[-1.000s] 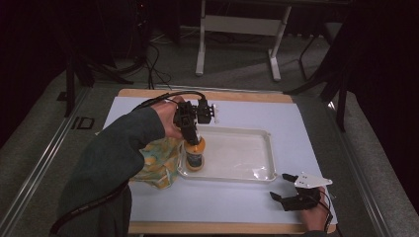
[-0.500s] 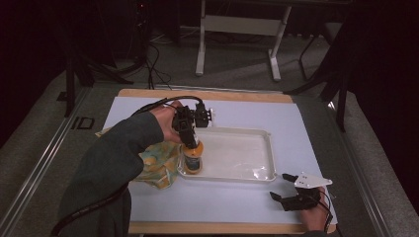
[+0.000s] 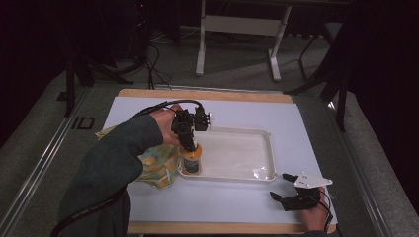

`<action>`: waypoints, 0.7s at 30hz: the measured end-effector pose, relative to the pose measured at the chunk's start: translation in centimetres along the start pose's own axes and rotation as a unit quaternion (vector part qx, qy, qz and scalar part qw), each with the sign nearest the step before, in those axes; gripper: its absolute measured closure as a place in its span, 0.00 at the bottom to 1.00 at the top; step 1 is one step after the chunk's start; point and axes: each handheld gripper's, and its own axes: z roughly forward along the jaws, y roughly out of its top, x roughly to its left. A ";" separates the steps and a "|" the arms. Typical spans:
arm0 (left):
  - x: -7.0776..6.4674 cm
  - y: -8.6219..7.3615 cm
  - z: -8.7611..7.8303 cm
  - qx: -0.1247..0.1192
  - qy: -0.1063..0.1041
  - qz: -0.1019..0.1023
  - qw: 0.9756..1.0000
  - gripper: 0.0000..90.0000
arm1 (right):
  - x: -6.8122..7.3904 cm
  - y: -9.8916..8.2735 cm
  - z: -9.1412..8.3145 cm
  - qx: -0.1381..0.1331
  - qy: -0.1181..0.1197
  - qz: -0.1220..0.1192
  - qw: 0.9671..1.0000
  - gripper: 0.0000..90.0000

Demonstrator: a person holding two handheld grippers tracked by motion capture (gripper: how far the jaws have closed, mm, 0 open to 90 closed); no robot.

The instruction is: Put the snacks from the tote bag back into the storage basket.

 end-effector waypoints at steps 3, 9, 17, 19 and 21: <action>0.0 0.0 0.2 0.003 -0.001 0.000 1.000 0.66 | 0.0 0.0 0.0 0.000 0.000 0.000 1.000 0.15; -0.1 0.1 0.7 0.014 -0.001 0.003 1.000 0.66 | 0.0 0.0 0.0 0.000 0.001 0.001 1.000 0.15; -0.4 0.1 1.0 0.027 -0.003 0.004 1.000 0.66 | -0.1 0.0 0.0 0.000 0.001 0.000 1.000 0.15; -0.4 0.2 1.1 0.029 -0.003 0.006 1.000 0.66 | 0.0 0.0 0.0 0.000 0.001 0.001 1.000 0.15; -0.5 0.3 1.1 0.027 -0.005 0.005 1.000 0.66 | 0.0 0.0 0.0 0.001 0.001 0.001 1.000 0.15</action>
